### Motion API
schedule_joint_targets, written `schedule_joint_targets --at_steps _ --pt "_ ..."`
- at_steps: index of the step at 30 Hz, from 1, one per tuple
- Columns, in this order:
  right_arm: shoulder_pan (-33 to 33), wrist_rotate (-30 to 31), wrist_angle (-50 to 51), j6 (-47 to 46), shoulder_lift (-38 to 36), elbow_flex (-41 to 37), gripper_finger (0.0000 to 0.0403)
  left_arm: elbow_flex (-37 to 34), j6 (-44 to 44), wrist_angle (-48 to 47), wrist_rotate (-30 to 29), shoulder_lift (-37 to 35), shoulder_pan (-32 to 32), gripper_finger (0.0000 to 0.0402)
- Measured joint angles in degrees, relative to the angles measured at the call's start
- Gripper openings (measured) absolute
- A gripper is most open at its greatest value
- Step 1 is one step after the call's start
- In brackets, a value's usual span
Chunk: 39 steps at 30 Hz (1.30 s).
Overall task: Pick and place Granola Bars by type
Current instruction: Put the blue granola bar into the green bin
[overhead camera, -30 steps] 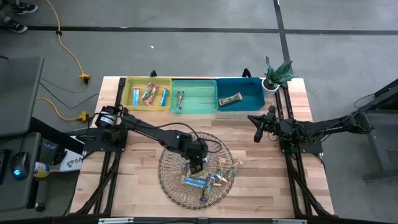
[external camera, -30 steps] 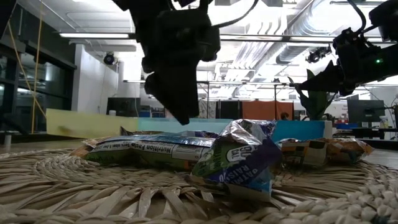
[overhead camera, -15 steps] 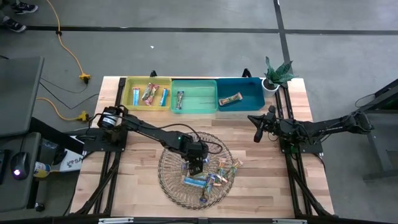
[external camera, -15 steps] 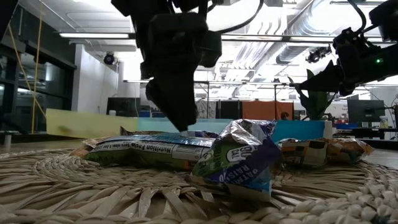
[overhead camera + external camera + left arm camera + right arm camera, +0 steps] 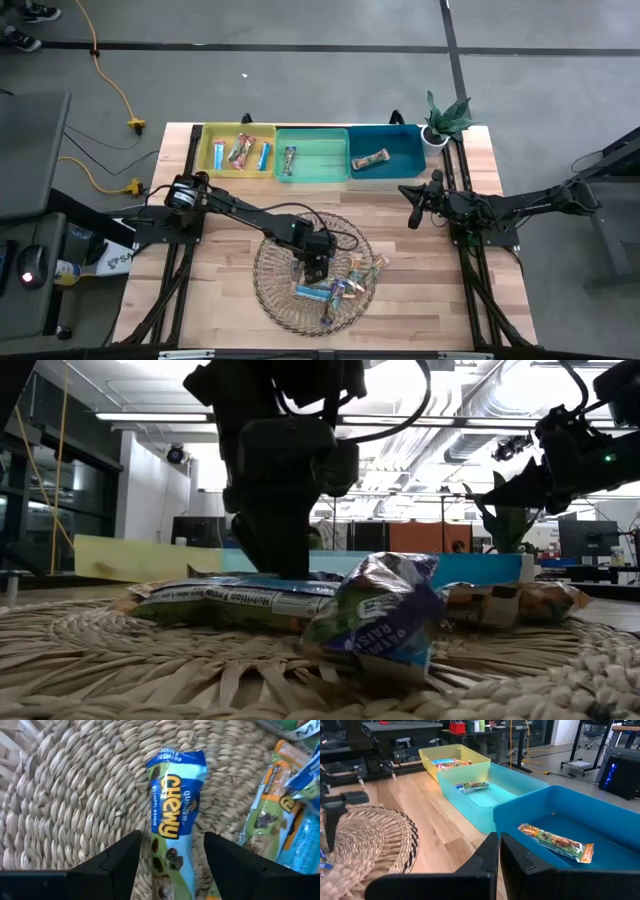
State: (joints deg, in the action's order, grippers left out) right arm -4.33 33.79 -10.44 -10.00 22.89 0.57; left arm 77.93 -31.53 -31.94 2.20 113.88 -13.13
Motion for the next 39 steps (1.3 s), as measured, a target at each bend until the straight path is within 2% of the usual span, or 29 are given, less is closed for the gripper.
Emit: schedule_joint_targets --at_steps 9,19,24,39 --pt "0.0 0.1 0.1 0.0 -0.1 0.0 0.0000 0.1 0.0 0.1 -0.2 0.4 0.0 0.0207" --pt "0.0 0.1 0.2 0.0 -0.1 0.0 0.0000 0.0 0.0 -0.2 -0.6 0.5 0.0 0.0106" --pt "0.0 0.1 0.2 0.0 -0.1 0.0 0.0000 0.0 -0.1 -0.3 -0.5 0.5 0.0 0.0075" --pt "0.0 0.1 0.1 0.0 -0.1 0.0 0.0000 -0.1 -1.6 0.7 0.0 -2.5 0.0 0.0061"
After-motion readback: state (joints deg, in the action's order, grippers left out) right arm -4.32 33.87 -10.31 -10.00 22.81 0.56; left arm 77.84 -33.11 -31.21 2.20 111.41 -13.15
